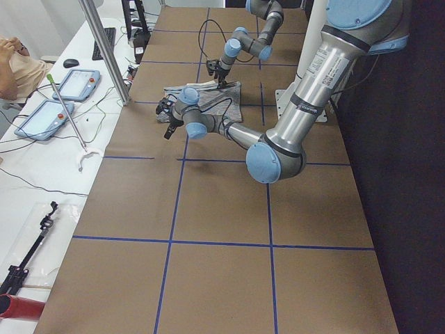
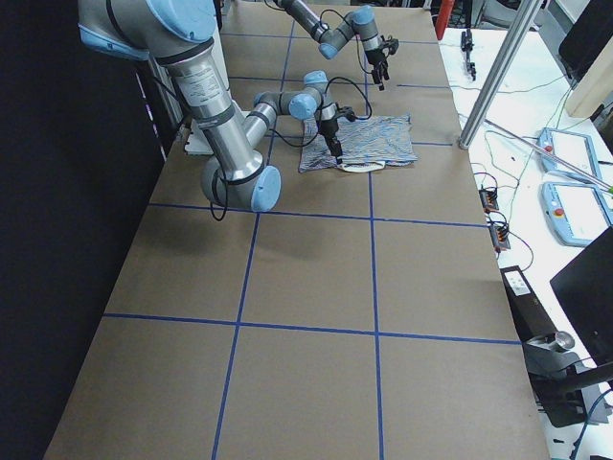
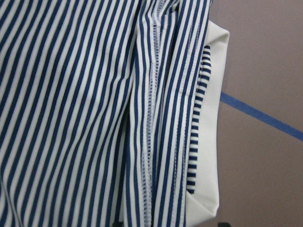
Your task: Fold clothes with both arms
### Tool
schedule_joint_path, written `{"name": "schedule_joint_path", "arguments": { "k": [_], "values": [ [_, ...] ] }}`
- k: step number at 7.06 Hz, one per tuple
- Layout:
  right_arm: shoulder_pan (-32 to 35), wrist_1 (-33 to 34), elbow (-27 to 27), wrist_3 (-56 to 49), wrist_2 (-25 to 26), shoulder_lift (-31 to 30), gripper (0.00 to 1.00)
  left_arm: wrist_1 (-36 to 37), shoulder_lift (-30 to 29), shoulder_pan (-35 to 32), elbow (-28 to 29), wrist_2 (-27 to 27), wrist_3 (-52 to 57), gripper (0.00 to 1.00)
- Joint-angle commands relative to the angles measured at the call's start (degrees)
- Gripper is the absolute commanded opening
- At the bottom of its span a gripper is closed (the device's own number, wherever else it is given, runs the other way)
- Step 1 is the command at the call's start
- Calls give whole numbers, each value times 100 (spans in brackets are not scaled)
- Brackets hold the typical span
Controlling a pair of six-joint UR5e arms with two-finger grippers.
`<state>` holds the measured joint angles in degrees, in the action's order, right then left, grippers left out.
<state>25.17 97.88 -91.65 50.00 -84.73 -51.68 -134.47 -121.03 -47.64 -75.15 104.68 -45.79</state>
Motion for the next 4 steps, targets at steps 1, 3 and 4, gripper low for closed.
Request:
{"name": "schedule_joint_path", "arguments": {
  "k": [1,3,4],
  "values": [
    [102,21,-2,-391,-26,-61,65,0,9,0,1,0,9,100],
    [513,-14,-63,-901,-253,-359,65,0,0,0,1,0,9,100],
    [664,-23,-81,-1078,-272,-561,65,0,0,0,1,0,9,100]
  ]
}}
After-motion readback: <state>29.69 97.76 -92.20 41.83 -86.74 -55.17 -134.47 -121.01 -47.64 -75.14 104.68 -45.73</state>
